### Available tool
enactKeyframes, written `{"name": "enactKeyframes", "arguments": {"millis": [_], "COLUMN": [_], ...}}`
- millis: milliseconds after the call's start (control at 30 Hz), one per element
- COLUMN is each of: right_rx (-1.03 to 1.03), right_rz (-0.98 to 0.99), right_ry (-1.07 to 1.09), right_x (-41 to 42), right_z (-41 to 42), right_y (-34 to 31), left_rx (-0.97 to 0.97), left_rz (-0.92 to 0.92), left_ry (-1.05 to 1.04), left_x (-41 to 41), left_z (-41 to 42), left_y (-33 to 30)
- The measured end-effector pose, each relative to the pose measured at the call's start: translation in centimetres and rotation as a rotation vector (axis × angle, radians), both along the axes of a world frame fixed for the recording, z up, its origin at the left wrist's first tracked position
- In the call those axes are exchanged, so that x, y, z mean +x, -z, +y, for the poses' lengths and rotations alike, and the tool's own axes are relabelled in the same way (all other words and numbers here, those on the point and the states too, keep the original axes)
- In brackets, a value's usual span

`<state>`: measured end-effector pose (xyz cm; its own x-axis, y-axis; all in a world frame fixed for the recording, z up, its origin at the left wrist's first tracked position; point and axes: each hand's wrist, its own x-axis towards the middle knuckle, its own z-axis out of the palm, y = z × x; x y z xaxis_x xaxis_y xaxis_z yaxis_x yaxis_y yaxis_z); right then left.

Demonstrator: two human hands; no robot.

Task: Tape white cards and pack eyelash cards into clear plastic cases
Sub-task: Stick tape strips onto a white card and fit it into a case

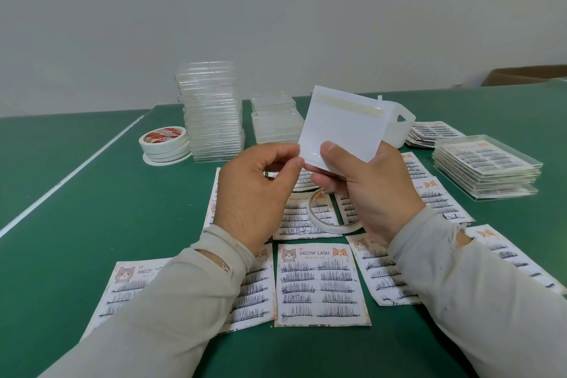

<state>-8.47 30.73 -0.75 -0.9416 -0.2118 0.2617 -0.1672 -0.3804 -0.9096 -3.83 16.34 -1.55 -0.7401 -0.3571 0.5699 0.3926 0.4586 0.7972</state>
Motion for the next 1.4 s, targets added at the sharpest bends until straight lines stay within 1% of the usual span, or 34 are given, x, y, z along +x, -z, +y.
{"name": "enactKeyframes", "arguments": {"millis": [233,400,700,1000,1300,1400], "right_rx": [0.021,-0.057,-0.010,-0.005,0.049,0.063], "right_rz": [0.020,-0.025,-0.002,0.020,0.078,0.089], "right_ry": [0.036,0.015,0.004,0.008,0.067,0.077], "right_x": [0.13,0.06,-0.07,0.20,0.38,0.37], "right_z": [-0.12,-0.06,-0.11,-0.21,-0.48,-0.50], "right_y": [0.06,-0.07,0.13,0.04,0.18,0.16], "left_rx": [0.021,0.053,-0.006,0.033,0.128,0.113], "left_rz": [-0.044,0.005,0.032,0.039,-0.058,-0.076], "left_ry": [0.032,0.040,0.018,0.003,0.061,0.086], "left_x": [-0.09,-0.09,-0.17,-0.16,-0.70,-0.80], "left_z": [0.14,0.35,0.08,0.14,0.00,-0.02], "left_y": [0.03,0.01,0.09,0.33,0.35,0.50]}}
